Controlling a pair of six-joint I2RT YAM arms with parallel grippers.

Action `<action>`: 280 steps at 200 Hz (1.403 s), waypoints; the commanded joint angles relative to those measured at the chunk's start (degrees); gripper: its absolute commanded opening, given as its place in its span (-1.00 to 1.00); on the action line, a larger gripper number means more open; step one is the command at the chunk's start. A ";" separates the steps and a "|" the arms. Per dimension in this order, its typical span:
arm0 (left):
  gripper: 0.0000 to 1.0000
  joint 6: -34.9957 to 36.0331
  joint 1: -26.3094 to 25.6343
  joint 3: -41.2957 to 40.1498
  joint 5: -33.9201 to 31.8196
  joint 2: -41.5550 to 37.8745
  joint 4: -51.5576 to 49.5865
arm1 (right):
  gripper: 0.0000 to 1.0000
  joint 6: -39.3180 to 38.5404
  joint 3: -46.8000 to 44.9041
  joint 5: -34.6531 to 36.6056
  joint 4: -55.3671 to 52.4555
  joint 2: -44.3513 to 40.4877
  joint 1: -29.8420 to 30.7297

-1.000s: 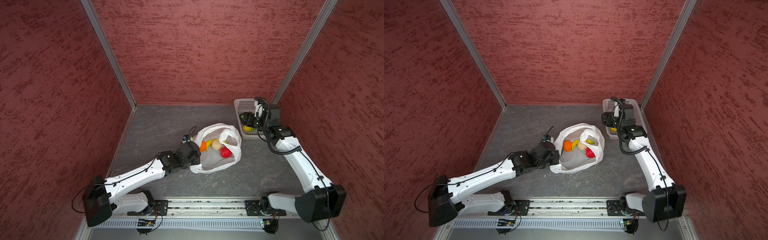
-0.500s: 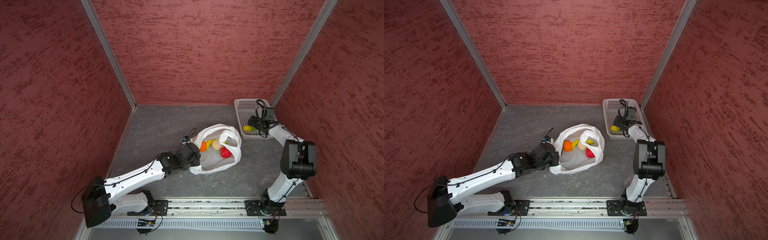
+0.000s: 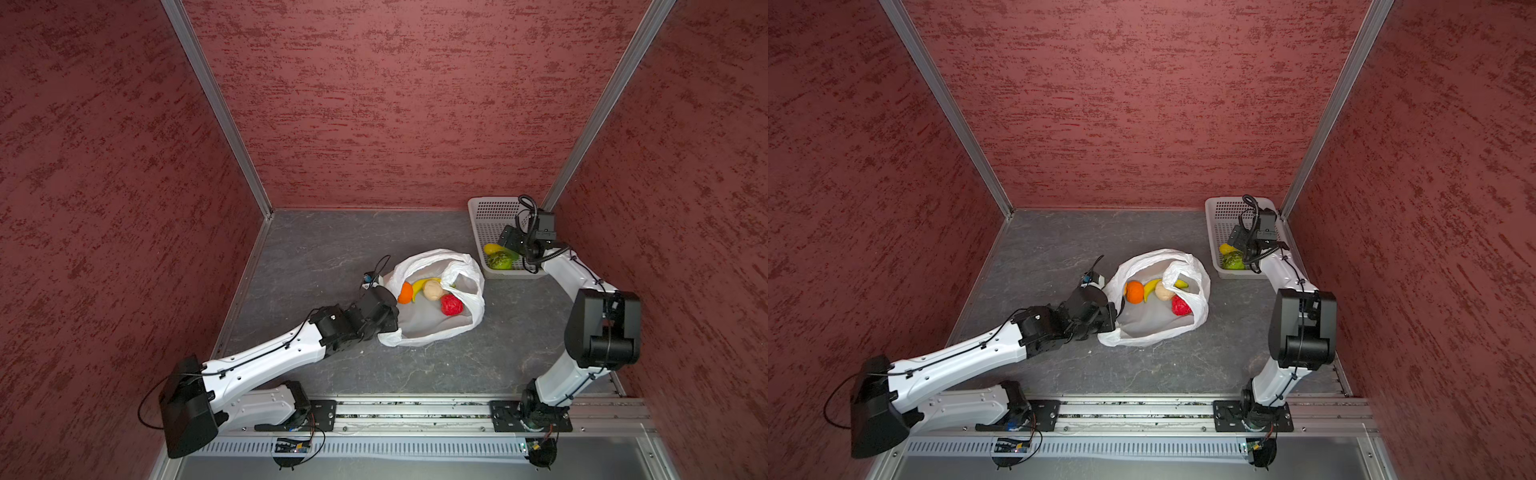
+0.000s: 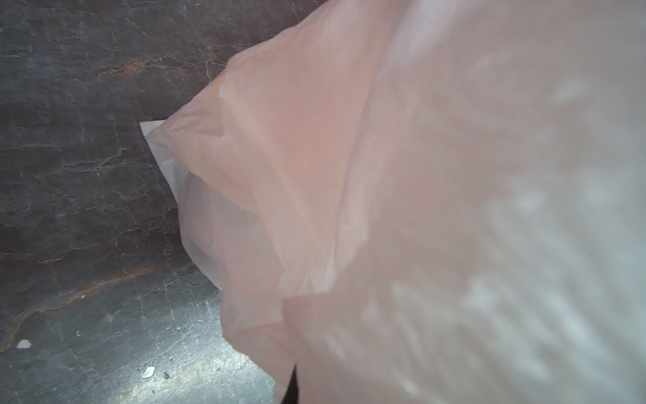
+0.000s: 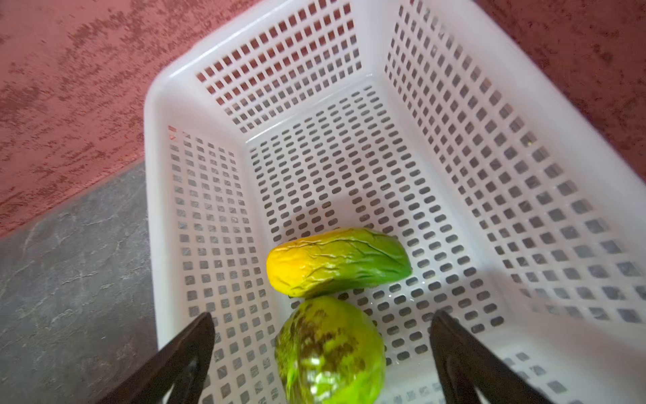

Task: Untie the knot of the plastic bag and take out the fruit
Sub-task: Place the fruit in the basket, then pick up the fruit from the plastic bag.

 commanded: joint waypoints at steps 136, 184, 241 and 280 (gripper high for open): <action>-1.00 0.04 0.01 1.15 -0.81 0.67 0.46 | 0.96 0.91 5.04 -18.74 -14.82 -23.33 29.89; -1.00 -0.47 1.21 1.51 0.07 0.49 0.75 | 0.96 0.58 6.71 -19.76 -18.78 -25.08 41.50; -1.00 -0.43 1.83 2.50 0.07 0.48 0.87 | 0.95 -1.57 -1.53 -20.22 -19.33 -25.06 47.70; -1.00 -0.23 1.85 2.71 0.07 0.32 2.06 | 0.93 -5.88 -9.37 -15.71 -16.21 -23.62 48.68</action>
